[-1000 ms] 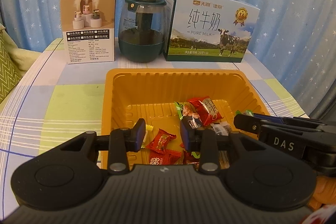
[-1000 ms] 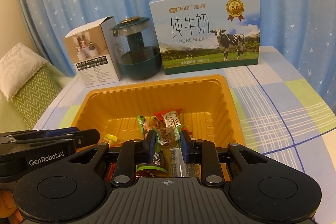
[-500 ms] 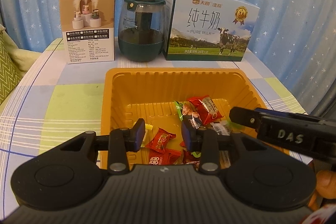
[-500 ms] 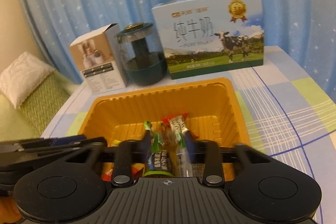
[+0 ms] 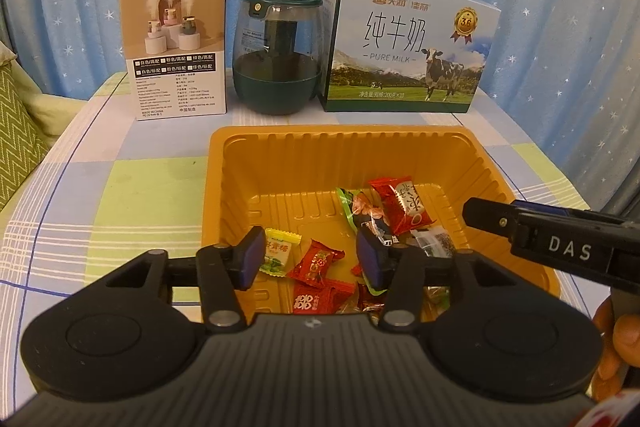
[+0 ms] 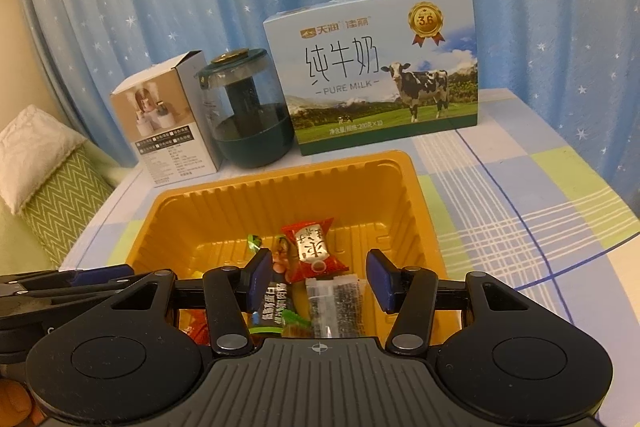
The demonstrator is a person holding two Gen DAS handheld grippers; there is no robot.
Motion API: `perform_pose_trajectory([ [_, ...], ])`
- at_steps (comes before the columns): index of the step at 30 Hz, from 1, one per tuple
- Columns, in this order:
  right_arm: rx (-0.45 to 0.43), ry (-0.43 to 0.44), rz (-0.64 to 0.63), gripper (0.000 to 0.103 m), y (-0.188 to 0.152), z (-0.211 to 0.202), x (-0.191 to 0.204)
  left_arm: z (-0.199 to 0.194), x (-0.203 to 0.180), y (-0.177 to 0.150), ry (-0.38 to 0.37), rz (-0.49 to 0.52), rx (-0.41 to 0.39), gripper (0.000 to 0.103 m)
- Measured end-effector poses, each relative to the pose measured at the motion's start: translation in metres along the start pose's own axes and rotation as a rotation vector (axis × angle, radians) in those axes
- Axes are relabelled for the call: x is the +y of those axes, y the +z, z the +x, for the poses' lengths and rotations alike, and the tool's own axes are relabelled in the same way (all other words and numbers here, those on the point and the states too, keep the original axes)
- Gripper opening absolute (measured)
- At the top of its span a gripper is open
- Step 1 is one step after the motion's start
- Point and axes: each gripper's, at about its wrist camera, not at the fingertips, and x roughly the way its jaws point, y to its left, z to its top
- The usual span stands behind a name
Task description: Organize snacks
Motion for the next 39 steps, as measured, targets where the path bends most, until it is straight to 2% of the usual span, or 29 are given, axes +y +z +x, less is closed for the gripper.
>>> perform_pose_trajectory([
  [3, 0.0, -0.006, -0.003, 0.053, -0.001, -0.002, -0.001, -0.003, -0.001, -0.001, 0.012, 0.004, -0.005, 0.063],
  [7, -0.008, -0.018, -0.005, 0.056, -0.003, -0.008, -0.003, -0.012, -0.001, -0.003, 0.032, 0.009, -0.019, 0.072],
  [9, -0.013, -0.022, -0.003, 0.065, -0.004, -0.013, -0.004, -0.017, -0.001, -0.004, 0.05, 0.012, -0.028, 0.08],
  [11, -0.015, -0.021, 0.009, 0.069, -0.006, -0.019, -0.007, -0.023, 0.0, -0.005, 0.055, 0.011, -0.034, 0.086],
  [15, -0.02, -0.027, 0.024, 0.071, -0.011, -0.034, -0.012, -0.035, -0.004, -0.01, 0.059, 0.019, -0.044, 0.099],
  [17, -0.022, -0.031, 0.026, 0.071, -0.014, -0.042, -0.013, -0.043, -0.007, -0.013, 0.056, 0.019, -0.048, 0.102],
  [25, 0.001, -0.012, 0.032, 0.073, -0.034, -0.088, -0.013, -0.093, -0.016, -0.034, 0.072, -0.032, -0.074, 0.103],
  [39, 0.034, 0.007, -0.017, 0.077, -0.083, -0.214, 0.008, -0.234, -0.047, -0.091, 0.151, -0.03, -0.095, 0.103],
])
